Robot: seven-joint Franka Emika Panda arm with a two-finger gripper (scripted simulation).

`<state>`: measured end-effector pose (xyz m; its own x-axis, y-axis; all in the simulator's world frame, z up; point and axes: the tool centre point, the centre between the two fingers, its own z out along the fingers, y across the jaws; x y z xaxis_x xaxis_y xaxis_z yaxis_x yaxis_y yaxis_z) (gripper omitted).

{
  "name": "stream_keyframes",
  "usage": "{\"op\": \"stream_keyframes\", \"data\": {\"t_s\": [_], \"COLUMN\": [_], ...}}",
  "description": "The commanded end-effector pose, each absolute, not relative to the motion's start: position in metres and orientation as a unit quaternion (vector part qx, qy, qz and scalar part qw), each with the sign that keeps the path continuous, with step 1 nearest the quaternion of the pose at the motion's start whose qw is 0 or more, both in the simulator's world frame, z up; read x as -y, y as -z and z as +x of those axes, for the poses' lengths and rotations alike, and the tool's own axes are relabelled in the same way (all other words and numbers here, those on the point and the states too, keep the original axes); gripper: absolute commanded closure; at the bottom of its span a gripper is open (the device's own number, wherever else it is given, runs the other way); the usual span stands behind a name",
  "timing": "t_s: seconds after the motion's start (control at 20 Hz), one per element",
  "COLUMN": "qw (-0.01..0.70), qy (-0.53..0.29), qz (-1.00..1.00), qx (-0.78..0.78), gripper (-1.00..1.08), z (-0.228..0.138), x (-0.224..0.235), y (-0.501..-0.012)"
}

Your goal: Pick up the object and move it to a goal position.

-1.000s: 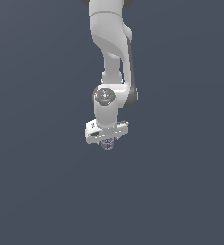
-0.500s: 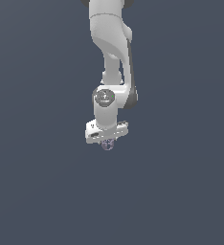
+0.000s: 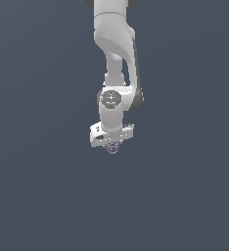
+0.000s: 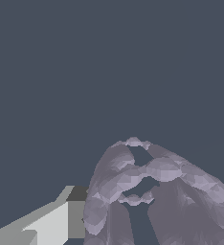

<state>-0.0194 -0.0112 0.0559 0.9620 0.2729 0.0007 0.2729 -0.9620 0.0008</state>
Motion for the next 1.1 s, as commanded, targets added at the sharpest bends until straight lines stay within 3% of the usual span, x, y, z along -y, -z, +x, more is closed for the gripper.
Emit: {"op": "stream_keyframes", "data": {"t_s": [0.0, 0.65, 1.05], "qw": [0.0, 0.0, 0.0], "qy": [-0.001, 0.0, 0.0], "qz": [0.99, 0.99, 0.99], "qx": [-0.139, -0.139, -0.139], "gripper": [1.08, 1.08, 1.08], "z": [-0.019, -0.018, -0.014], "x": [-0.002, -0.126, -0.163], "y": [-0.06, -0.096, -0.107]}}
